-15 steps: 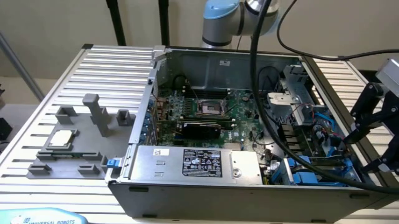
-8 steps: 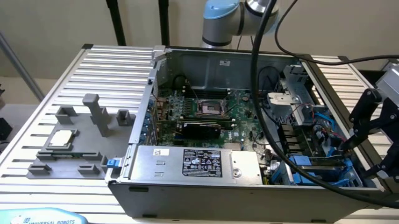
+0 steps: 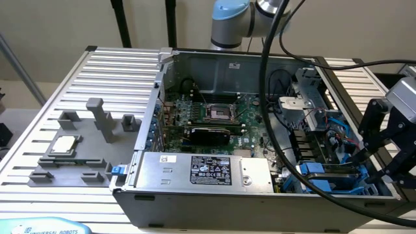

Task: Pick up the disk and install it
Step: 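Insert the first disk wire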

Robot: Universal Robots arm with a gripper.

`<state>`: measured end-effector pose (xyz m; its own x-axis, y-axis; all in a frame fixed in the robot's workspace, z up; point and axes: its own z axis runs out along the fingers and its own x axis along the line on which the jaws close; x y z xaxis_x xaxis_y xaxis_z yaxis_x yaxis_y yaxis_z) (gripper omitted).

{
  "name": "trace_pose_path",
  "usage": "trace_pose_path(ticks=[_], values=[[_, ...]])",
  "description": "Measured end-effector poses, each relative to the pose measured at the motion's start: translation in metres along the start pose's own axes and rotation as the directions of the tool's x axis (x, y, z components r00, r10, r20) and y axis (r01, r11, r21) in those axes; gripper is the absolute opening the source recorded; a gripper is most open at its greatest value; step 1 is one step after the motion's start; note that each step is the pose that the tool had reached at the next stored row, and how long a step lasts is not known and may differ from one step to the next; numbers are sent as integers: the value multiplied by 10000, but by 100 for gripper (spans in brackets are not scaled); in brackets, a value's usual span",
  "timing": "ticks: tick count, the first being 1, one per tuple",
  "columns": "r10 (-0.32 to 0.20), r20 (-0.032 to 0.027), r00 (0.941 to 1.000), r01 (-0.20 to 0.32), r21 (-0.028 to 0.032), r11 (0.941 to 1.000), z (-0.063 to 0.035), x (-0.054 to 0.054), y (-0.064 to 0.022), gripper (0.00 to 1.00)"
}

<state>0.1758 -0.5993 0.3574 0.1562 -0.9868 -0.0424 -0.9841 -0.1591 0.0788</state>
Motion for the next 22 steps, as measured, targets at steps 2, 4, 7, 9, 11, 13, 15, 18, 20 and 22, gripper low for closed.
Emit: trace_pose_path(ticks=[2,4,7,9,11,13,15,18,20,22], values=[[-243,15,9997,243,-4,9997,6,0,2,43],[-460,50,9989,460,-4,9989,13,-2,4,43],[-684,131,9976,684,8,9977,23,-12,5,43],[-805,200,9966,805,24,9968,32,-20,3,43],[-915,299,9954,914,53,9958,43,-27,1,43],[-1024,403,9939,1021,87,9947,55,-32,0,43],[-1133,494,9923,1128,132,9935,65,-37,-2,43],[-1296,609,9897,1284,237,9914,73,-41,-3,43],[-1425,634,9878,1405,344,9895,83,-41,-4,43],[-1544,688,9856,1513,482,9873,100,-42,-7,43]])
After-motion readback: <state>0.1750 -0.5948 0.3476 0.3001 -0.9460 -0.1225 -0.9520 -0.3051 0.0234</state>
